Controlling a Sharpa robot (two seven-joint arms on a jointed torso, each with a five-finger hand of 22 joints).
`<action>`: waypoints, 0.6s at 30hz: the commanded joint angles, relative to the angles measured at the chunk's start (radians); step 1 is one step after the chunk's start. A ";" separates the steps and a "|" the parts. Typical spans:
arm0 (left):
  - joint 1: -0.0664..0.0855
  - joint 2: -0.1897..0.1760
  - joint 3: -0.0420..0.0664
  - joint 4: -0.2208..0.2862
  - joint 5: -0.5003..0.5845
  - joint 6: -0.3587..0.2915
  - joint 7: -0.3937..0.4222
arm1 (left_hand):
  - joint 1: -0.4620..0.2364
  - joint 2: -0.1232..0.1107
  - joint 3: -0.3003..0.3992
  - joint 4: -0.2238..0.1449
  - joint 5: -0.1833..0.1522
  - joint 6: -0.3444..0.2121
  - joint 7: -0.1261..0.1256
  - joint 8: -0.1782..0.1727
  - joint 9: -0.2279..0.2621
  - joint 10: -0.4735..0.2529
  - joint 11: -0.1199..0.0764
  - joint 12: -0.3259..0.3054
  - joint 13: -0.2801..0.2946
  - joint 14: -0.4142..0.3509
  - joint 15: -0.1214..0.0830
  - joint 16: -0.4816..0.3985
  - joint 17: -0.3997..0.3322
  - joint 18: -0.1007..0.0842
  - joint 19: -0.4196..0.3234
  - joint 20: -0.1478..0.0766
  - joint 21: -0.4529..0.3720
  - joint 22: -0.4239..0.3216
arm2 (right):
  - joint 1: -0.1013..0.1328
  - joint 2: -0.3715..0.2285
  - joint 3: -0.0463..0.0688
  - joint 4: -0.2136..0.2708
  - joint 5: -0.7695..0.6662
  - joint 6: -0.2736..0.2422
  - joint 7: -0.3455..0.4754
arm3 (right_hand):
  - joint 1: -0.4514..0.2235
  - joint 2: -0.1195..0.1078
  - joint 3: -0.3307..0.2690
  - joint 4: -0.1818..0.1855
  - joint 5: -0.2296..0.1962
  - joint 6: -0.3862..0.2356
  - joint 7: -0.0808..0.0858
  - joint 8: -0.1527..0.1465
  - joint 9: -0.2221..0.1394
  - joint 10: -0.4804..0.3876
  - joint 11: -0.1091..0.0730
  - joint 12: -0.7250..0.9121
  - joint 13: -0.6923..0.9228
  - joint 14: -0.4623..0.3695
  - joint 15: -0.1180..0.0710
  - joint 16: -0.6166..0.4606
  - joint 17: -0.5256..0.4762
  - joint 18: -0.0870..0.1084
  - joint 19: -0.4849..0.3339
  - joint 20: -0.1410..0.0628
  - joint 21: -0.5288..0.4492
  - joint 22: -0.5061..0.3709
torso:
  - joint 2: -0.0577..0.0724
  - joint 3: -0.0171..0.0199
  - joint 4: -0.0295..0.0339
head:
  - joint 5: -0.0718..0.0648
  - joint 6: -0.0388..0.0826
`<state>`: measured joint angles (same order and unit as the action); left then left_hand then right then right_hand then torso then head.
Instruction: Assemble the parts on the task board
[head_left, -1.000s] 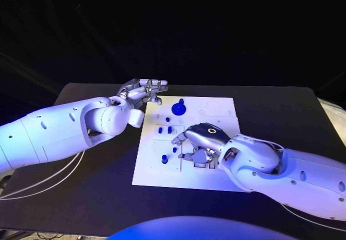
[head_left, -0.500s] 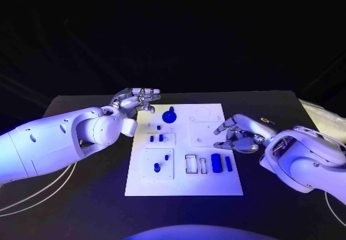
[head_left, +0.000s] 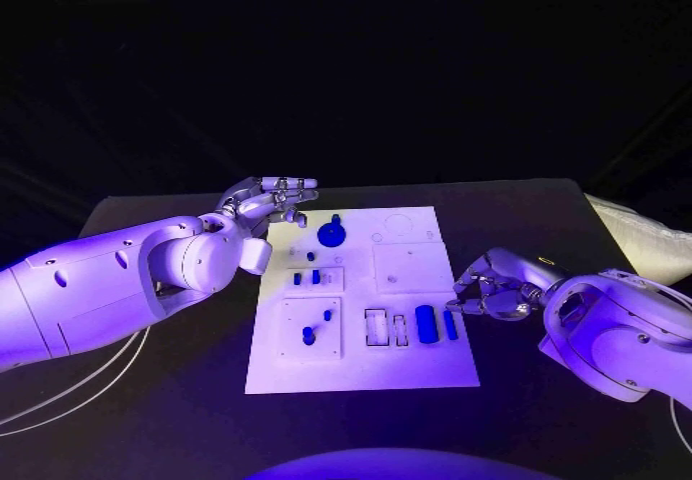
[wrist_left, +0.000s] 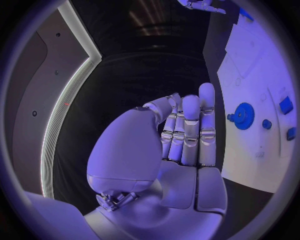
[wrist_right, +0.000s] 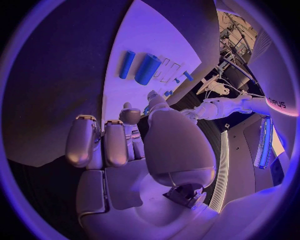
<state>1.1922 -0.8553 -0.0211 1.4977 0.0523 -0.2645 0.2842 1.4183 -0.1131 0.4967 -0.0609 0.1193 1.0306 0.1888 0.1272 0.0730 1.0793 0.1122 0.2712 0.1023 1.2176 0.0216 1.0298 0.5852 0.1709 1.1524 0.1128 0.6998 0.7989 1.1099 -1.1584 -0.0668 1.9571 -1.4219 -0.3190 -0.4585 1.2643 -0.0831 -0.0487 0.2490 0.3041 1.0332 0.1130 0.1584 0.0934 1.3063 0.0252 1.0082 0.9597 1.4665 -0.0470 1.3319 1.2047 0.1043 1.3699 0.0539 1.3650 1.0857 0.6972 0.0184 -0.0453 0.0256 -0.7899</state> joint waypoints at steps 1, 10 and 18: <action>-0.001 0.000 0.000 0.002 -0.004 0.014 0.005 | -0.002 0.005 0.000 -0.003 0.004 -0.007 0.000 0.005 -0.001 -0.006 -0.001 0.007 -0.001 -0.007 -0.003 -0.006 -0.001 0.012 -0.008 0.002 0.001 0.001 | -0.012 0.016 -0.001 -0.005 -0.017 0.036 -0.045 | 0.004 0.010 -0.018 0.009 0.006 -0.004 -0.003 0.011 0.003 0.014 0.000 0.037 0.046 0.051 -0.002 0.013 0.015 -0.013 0.007 0.002 0.010 0.010 | 0.000 -0.0013 0.0004 | 0.004 -0.003; -0.002 -0.002 0.000 0.002 -0.004 0.016 0.005 | -0.003 0.006 0.000 -0.003 0.004 -0.007 0.000 0.006 -0.001 -0.006 -0.001 0.007 -0.001 -0.007 -0.003 -0.005 -0.001 0.012 -0.008 0.002 0.001 0.001 | -0.035 0.064 -0.001 -0.018 -0.033 0.043 -0.044 | 0.007 0.018 -0.043 0.029 0.011 -0.001 -0.005 0.021 0.006 0.033 -0.001 0.092 0.114 0.056 -0.003 0.038 0.047 -0.023 0.029 0.003 0.034 0.062 | 0.000 -0.0008 -0.0013 | 0.008 -0.008; -0.003 -0.002 0.000 0.001 -0.004 0.017 0.003 | -0.003 0.006 0.000 -0.003 0.004 -0.007 0.000 0.006 -0.001 -0.006 -0.001 0.007 -0.001 -0.007 -0.003 -0.005 -0.001 0.012 -0.008 0.002 0.001 0.001 | -0.049 0.095 -0.001 -0.037 -0.039 0.076 -0.052 | 0.008 0.026 -0.060 0.037 0.011 0.002 -0.006 0.028 0.009 0.049 -0.002 0.132 0.162 0.064 -0.003 0.074 0.099 -0.023 0.030 0.004 0.036 0.064 | 0.001 -0.0011 -0.0015 | 0.005 -0.012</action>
<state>1.1895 -0.8582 -0.0213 1.4971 0.0523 -0.2642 0.2834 1.4182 -0.1132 0.4967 -0.0608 0.1193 1.0306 0.1888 0.1272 0.0729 1.0794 0.1122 0.2752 0.1023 1.2176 0.0217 1.0298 0.5853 0.1710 1.1524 0.1128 0.6998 0.7987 1.0643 -1.0684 -0.0682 1.9237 -1.4409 -0.2801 -0.4953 1.2715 -0.0685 -0.1036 0.2845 0.3099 1.0350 0.1115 0.1816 0.1011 1.3467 0.0225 1.1336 1.1200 1.4665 -0.0469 1.3993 1.3014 0.0917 1.3933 0.0591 1.3984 1.1494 0.6979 0.0172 -0.0471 0.0322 -0.8000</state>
